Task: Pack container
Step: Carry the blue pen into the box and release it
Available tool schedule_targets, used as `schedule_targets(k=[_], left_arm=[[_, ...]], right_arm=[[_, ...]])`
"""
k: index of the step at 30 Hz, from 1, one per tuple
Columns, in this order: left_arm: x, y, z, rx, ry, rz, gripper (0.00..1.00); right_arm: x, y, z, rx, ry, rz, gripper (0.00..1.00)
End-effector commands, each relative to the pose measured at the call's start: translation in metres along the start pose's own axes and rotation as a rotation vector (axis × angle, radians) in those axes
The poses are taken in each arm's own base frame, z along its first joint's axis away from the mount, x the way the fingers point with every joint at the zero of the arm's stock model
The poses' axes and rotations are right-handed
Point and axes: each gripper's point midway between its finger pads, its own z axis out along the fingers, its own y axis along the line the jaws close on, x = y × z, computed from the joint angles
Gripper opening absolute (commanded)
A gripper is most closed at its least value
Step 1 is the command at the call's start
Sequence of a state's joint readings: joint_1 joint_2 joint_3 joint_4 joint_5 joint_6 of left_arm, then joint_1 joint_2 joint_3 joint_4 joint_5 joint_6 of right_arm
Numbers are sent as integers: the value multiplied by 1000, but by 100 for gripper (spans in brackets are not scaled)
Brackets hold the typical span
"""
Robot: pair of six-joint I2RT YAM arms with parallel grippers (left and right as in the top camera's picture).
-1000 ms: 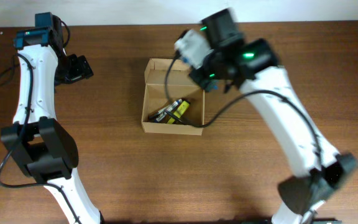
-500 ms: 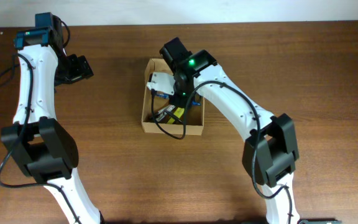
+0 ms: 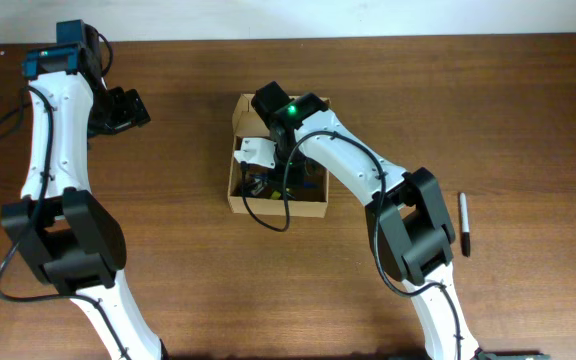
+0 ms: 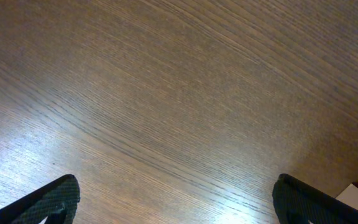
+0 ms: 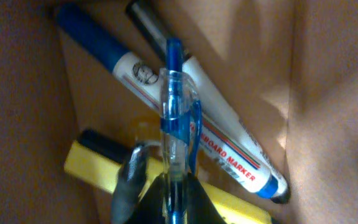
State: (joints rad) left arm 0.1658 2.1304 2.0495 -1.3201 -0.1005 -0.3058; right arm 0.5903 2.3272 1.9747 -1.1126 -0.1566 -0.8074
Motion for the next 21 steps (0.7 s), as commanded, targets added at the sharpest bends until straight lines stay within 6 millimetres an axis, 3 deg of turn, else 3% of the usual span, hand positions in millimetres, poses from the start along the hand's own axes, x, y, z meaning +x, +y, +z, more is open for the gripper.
schedule_targets(k=[1,4,8,11,12,13,14,18,21], left_arm=[[1,-1,0,7,3,13,100],[1,-2,0,7,3,13,100],[1,-2,0,7,3,13,100],[1,-1,0,7,3,13,100],[1,-2,0,7,3,13,100],[1,-2,0,7,3,13,100],[1,-2,0,7,3,13,100],[1,-2,0,7,3,13,100],[1,-2,0,7,3,13,100]], right_arm=[[-9,3,0,-3,-20,-9,45],[-4,-6,-11,67,16,58,51],[-12,-28,-60,223,-8,223,61],[-25,-38,-117,317,-103,341,64],[-27,-43,-141,364,-140,397,66],[-26,-47,-182,431,-201,473,67],[-23,-48,-203,457,-230,500,67],[0,-44,-271,532,-334,582,69],[32,-47,-319,599,-406,671,70]])
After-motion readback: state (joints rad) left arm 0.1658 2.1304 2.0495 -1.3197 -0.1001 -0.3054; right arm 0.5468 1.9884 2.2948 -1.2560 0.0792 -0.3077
